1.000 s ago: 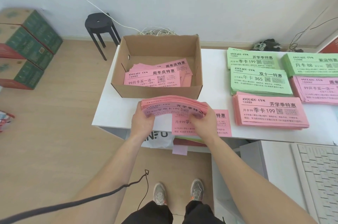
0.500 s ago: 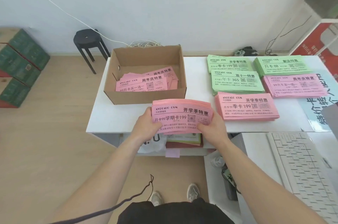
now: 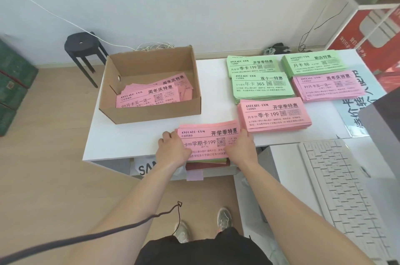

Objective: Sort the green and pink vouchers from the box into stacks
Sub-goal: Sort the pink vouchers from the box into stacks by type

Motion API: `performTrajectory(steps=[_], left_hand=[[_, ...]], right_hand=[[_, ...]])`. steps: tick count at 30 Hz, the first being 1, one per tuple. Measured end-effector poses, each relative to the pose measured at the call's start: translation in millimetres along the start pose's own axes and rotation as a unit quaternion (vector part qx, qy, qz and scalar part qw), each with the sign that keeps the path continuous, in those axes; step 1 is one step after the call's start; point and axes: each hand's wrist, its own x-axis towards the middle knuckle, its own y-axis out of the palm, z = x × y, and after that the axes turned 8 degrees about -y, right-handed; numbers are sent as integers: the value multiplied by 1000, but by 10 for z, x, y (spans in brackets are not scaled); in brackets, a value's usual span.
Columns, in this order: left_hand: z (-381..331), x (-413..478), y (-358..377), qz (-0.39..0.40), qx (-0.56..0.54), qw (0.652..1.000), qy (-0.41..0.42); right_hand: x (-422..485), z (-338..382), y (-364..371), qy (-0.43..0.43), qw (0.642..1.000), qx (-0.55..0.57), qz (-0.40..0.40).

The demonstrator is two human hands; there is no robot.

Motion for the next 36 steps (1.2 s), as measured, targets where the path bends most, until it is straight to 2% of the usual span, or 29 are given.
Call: performTrajectory(steps=[3,7,16,21,28,36], left_hand=[[41,-12,50,-6,-6,1000,3],[52,-54,76,-23,-36,999,-1],[331,-88,48,-48,-39,994,-88],[366,-160,98,-52,-107,988,-94],[363,-184,116,-54,-168,979,-105],[357,-228,60,-45,-208,972,-102]], right_hand=[[-62,-10,53,-8,999,-45,-14],[-111,57,153,-25,998,-46,-17],[-187,165,312,-33,999,-38,-15],[-165,157,317,-62,998,-8,-10],[-53,141,217,-91,995,-20,22],[-15,158,152,-117,990,68,48]])
